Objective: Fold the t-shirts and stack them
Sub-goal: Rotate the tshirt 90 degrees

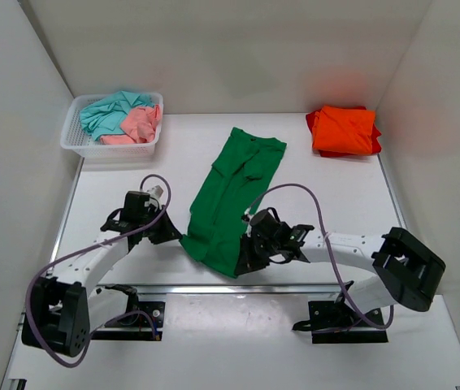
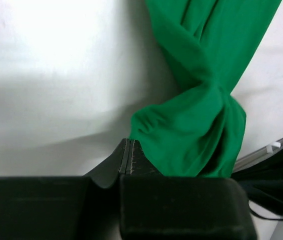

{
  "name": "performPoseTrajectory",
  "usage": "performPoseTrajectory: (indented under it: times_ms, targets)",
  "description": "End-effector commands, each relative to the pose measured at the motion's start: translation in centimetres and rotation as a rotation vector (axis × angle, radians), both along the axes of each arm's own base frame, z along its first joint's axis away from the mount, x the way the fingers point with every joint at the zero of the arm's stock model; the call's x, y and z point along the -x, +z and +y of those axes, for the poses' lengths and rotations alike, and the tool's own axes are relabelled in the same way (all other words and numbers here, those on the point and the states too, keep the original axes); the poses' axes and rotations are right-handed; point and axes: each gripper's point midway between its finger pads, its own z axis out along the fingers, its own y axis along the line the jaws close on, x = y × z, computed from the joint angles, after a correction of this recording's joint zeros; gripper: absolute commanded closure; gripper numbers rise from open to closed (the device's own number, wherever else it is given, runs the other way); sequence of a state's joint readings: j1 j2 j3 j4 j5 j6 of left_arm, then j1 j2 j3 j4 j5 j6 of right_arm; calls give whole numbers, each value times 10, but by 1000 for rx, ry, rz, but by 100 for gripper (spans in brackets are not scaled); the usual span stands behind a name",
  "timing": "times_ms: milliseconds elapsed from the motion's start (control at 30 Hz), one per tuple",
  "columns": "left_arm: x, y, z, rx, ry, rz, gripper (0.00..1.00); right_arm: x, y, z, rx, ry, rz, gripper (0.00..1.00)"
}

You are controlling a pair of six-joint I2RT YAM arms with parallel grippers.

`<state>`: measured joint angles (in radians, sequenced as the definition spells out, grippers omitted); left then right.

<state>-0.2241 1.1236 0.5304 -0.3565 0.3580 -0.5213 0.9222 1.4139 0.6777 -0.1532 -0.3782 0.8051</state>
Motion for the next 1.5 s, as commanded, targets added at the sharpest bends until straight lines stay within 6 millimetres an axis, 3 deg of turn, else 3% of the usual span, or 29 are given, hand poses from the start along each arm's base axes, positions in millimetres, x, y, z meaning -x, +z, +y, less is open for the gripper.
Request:
performPoseTrajectory:
  times_ms: [0,167,300,367,467,667,767,900,1000,1067,1233,1333,1367,1433,1467]
  targets:
    - [15,5,2,8,9,-2,100,17,2,-3,-39,-9,28,100]
    - [34,12,2,36,23,4,100,41,0,-10,-37,44,73,100]
    - [47,31,-3,96,35,-31,99,48,3,-12,-48,105,78,100]
    - [53,31,1,97,51,-38,81,47,7,-11,-55,123,63,95]
    - [67,32,-5,143,32,-17,74,47,14,-11,-57,121,29,82]
    - [91,31,-17,218,-1,19,74,11,27,-19,-37,51,-80,69]
    - [92,32,-15,246,23,-6,74,-5,31,-7,-68,53,-131,69]
    - [91,36,-18,271,18,-24,78,-22,14,15,-50,108,-173,70]
    - [87,34,-15,234,25,-34,79,-41,-4,24,-3,115,-199,70]
    - [84,37,-12,222,34,-47,79,-40,-21,24,38,119,-174,70]
    - [75,49,-6,188,38,-100,79,-11,-63,-12,169,110,-81,70]
    - [49,58,-7,146,36,-154,82,-1,-73,-44,225,55,-64,71]
    - [38,52,-9,115,23,-145,82,-2,-77,-55,236,37,-60,71]
    - [6,79,-21,99,-13,-225,81,-5,-76,-68,245,15,-73,72]
    - [-8,72,-20,68,5,-201,80,-5,-77,-74,257,17,-71,71]
